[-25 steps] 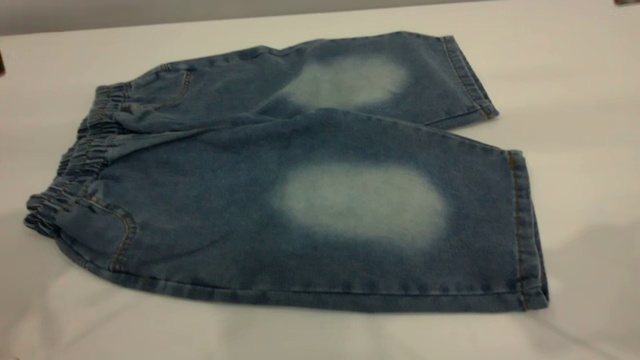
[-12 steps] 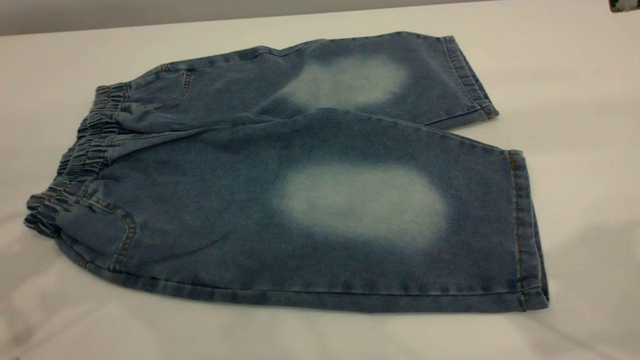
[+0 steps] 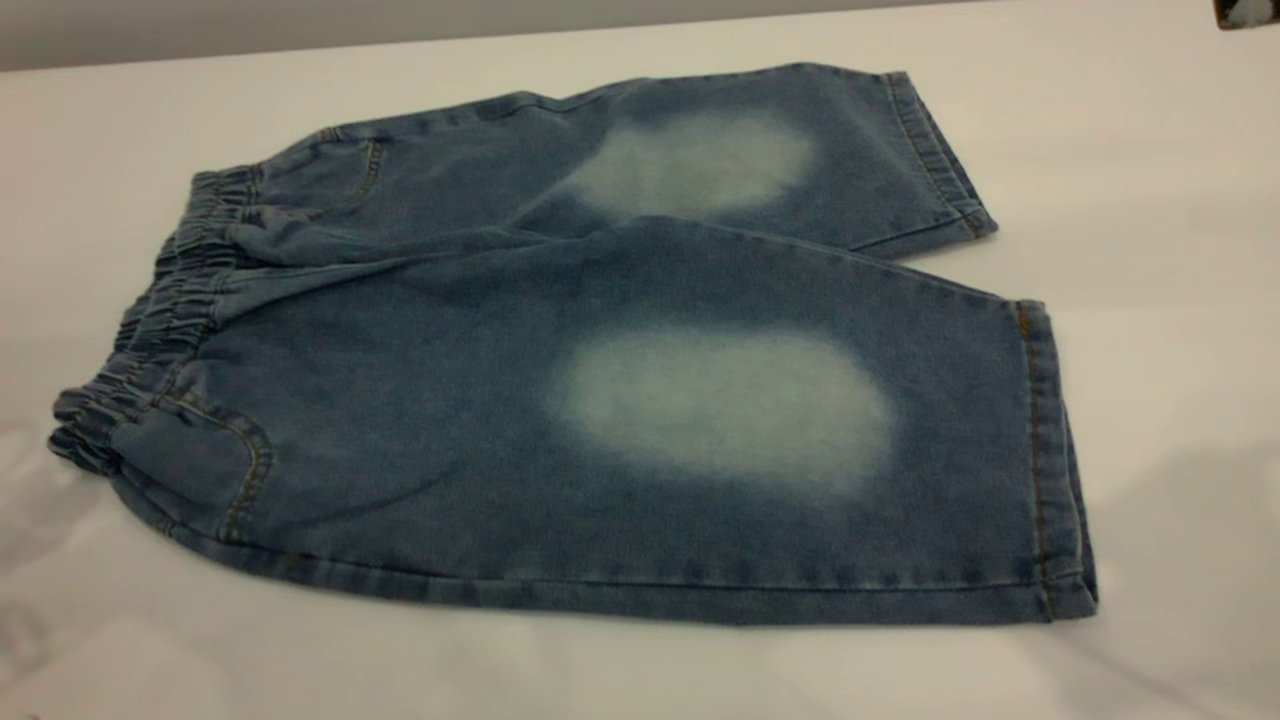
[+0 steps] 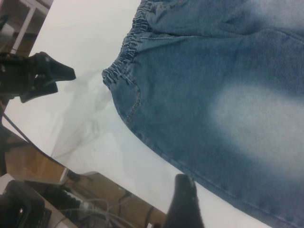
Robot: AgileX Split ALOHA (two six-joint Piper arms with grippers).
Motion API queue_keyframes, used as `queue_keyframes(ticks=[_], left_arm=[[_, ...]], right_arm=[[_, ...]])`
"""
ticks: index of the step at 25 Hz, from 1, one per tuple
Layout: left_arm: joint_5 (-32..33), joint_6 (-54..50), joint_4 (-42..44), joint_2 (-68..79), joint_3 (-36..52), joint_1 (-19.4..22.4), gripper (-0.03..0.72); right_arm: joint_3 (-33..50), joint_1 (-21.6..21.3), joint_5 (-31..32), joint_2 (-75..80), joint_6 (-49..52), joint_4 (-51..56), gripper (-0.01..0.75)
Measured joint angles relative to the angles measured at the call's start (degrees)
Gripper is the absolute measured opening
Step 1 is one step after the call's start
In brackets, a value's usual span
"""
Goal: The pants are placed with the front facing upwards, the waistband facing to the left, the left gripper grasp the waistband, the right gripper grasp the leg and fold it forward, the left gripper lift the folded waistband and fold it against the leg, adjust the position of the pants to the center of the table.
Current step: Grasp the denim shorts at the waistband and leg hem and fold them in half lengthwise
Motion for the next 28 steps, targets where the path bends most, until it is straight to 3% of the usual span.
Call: queue_keyframes(ticks=[5,13,22,28], left_arm=[[-5.9,0.0,0.0,5.8,-0.3,-0.3,0.571],[-4.0,0.9,0.0,11.4,-3.8,-0.5,0.571],[-2.4,1.3,0.0,11.3,-9.1,-6.4,0.571],[-2.5,1.2,-0.2,12.0,-10.4,-6.8,0.571]], right_arm=[[0.0,0.0,0.0,0.0,0.1,0.0,0.498],[0.0,0.0,0.0,0.0,0.1,0.0,0.498],[0.0,0.0,0.0,0.0,0.0,0.0,0.498],[0.0,0.0,0.1,0.0,0.0,-0.3,0.498]])
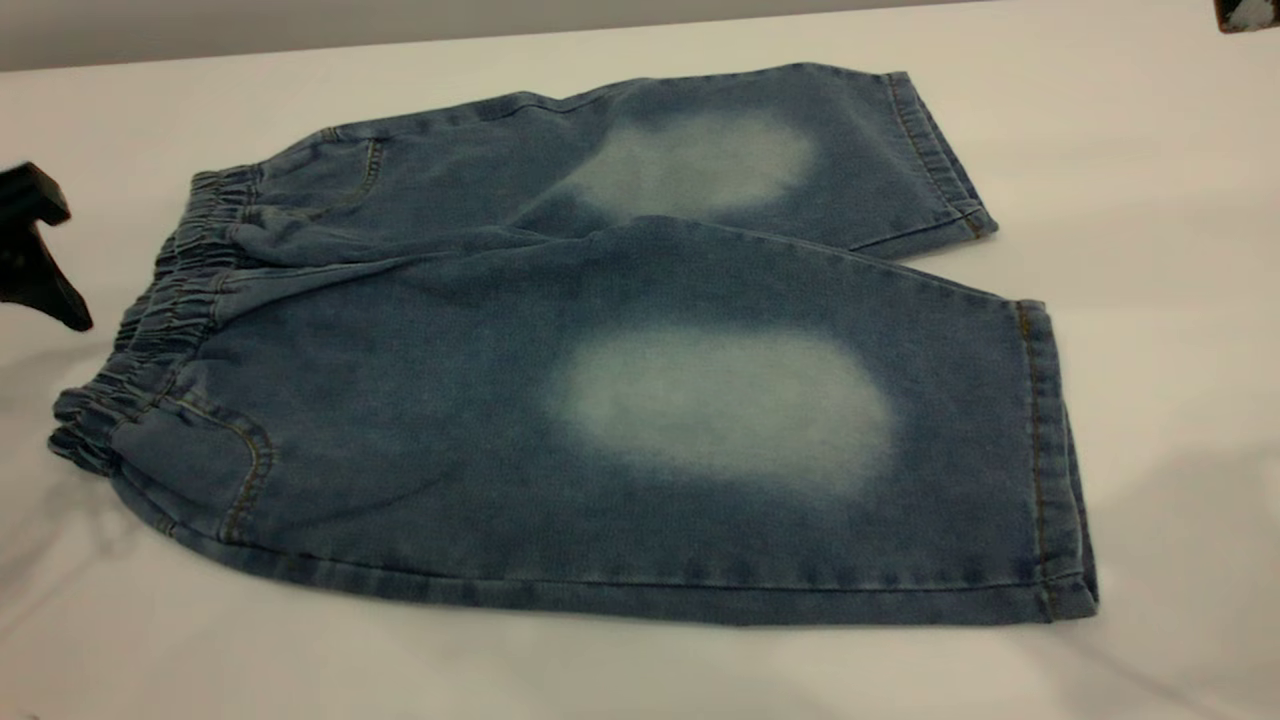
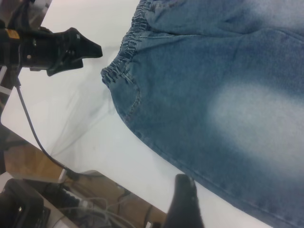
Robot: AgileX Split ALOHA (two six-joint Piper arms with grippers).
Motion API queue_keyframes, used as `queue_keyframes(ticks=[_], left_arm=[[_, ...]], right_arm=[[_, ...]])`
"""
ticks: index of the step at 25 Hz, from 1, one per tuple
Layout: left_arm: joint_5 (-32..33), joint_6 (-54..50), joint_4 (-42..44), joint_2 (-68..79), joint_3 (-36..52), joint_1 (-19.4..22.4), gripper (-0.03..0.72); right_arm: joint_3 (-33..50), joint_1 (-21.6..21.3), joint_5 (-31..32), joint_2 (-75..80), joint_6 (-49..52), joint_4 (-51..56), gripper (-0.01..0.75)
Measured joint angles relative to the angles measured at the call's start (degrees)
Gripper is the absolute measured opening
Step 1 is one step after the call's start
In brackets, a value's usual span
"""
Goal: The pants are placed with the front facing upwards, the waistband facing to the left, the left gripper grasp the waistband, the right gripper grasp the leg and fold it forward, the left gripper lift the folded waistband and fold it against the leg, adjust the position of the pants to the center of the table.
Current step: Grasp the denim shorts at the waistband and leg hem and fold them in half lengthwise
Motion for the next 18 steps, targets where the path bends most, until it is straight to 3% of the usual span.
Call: queue_keyframes(ticks=[11,18], left_arm=[[-4.8,-0.1,-1.2,6.1,0.0,-5.7,0.571],[-4.5,-0.1,-1.2,7.2,0.0,-6.1,0.571]], right_arm=[[0.0,0.0,0.3,0.0,0.0,-0.1,0.498],[0.0,0.0,0.3,0.0,0.0,-0.1,0.498]])
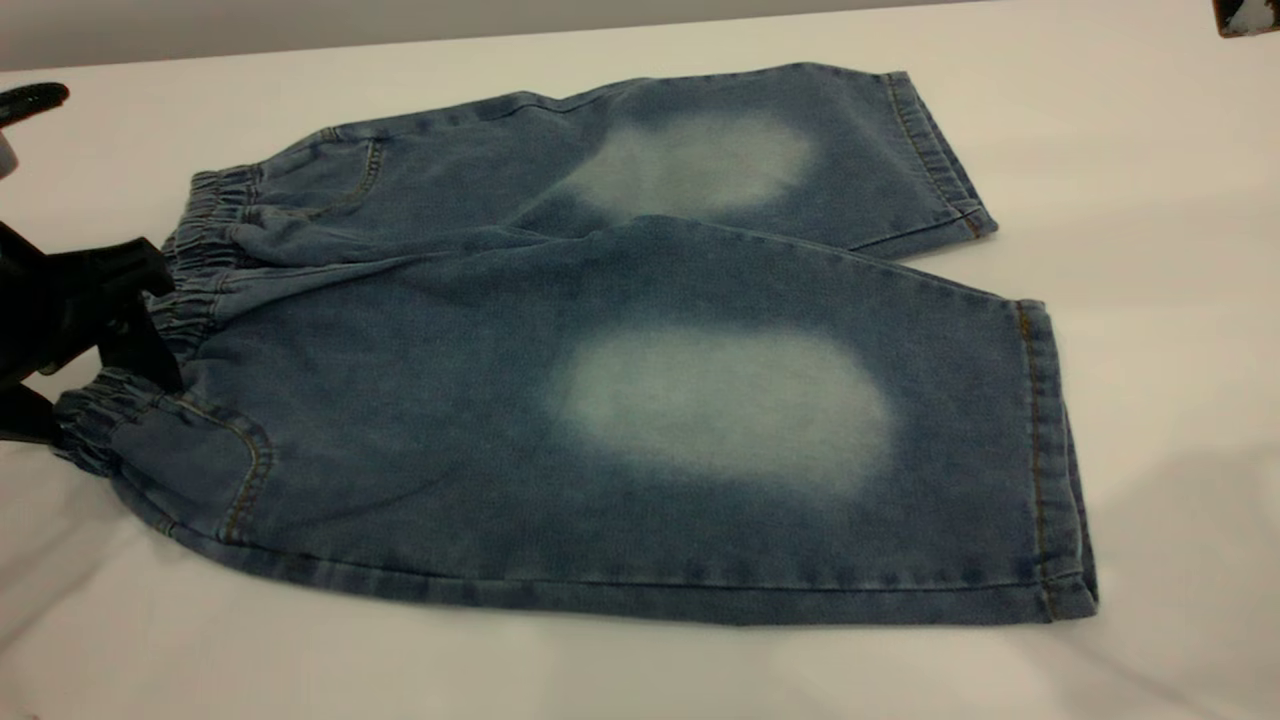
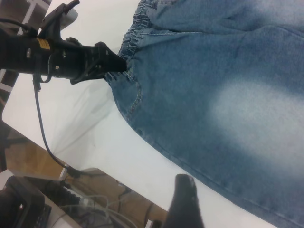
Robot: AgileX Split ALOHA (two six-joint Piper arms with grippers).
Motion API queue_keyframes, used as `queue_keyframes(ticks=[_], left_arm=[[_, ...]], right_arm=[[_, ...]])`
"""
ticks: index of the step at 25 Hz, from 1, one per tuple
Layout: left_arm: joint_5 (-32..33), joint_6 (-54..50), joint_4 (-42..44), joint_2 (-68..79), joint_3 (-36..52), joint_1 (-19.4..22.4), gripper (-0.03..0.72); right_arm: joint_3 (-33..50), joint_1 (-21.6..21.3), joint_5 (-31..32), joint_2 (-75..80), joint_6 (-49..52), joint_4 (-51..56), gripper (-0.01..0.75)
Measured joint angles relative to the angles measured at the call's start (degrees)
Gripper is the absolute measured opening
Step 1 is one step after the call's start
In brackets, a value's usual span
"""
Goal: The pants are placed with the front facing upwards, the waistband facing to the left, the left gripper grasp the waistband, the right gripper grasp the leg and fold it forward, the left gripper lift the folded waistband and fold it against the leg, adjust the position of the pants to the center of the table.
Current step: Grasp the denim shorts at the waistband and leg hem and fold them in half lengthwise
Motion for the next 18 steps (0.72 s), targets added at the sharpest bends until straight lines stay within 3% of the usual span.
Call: queue_keyframes(ticks=[18], left_arm=[[2.3,0.1,0.0,1.8,0.1,0.0,0.559]], right_arm=[[0.0,0.0,0.5,0.0,0.1,-0.2,0.498]])
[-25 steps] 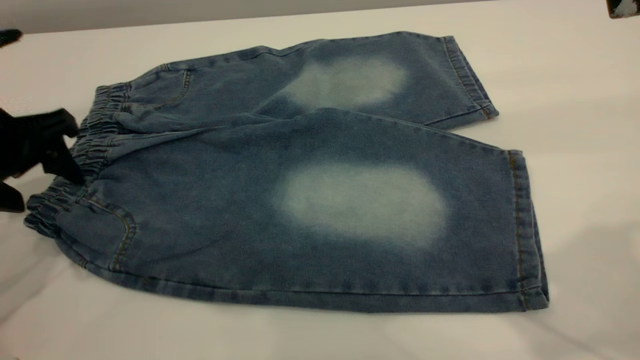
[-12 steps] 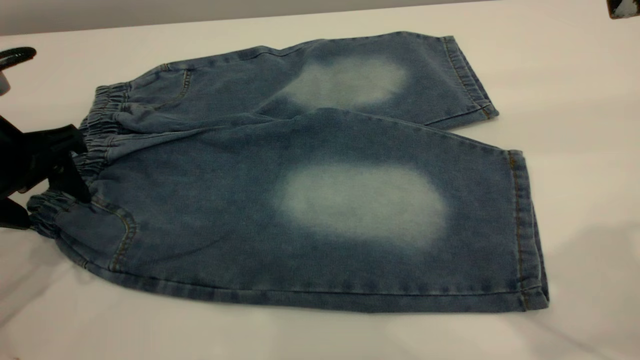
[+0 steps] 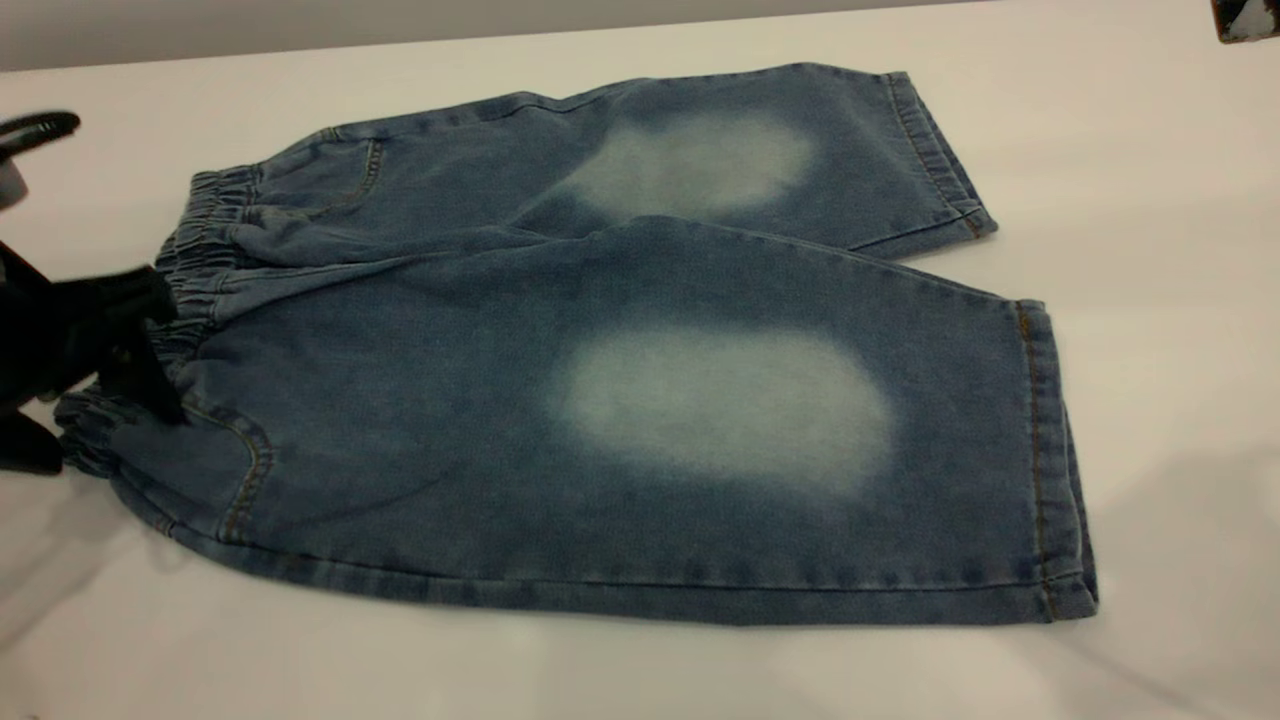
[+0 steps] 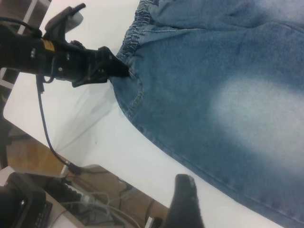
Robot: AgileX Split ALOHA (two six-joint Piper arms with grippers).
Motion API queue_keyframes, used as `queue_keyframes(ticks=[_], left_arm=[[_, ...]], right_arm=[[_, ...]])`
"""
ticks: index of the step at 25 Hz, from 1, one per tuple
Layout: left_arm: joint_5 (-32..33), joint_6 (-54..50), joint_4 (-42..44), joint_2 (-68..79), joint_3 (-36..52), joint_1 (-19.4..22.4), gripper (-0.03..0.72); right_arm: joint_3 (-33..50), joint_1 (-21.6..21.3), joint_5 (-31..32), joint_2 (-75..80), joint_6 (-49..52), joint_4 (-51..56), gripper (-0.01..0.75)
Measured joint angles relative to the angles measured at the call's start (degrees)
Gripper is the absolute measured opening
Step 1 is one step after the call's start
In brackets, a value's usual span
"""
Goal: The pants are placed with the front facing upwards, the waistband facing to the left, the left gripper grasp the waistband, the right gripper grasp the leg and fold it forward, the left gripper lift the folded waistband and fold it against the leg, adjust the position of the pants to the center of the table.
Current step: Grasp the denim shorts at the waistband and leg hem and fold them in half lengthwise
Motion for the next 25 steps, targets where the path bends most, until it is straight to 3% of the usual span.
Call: queue_keyframes(ticks=[9,16,25], left_arm=[[-1.9,0.0,0.0,2.1,0.0,0.1,0.443],[-0.6,0.0,0.0,1.2,0.0,0.0,0.163],[0.8,0.6,0.2,0.1,0.0,0.0,0.153]], right_arm=[[0.0,0.0,0.3,0.0,0.0,-0.1,0.498],[0.0,0.0,0.3,0.0,0.0,-0.2,0.498],[1.0,0.0,0.2,0.7,2.3,-1.8,0.498]])
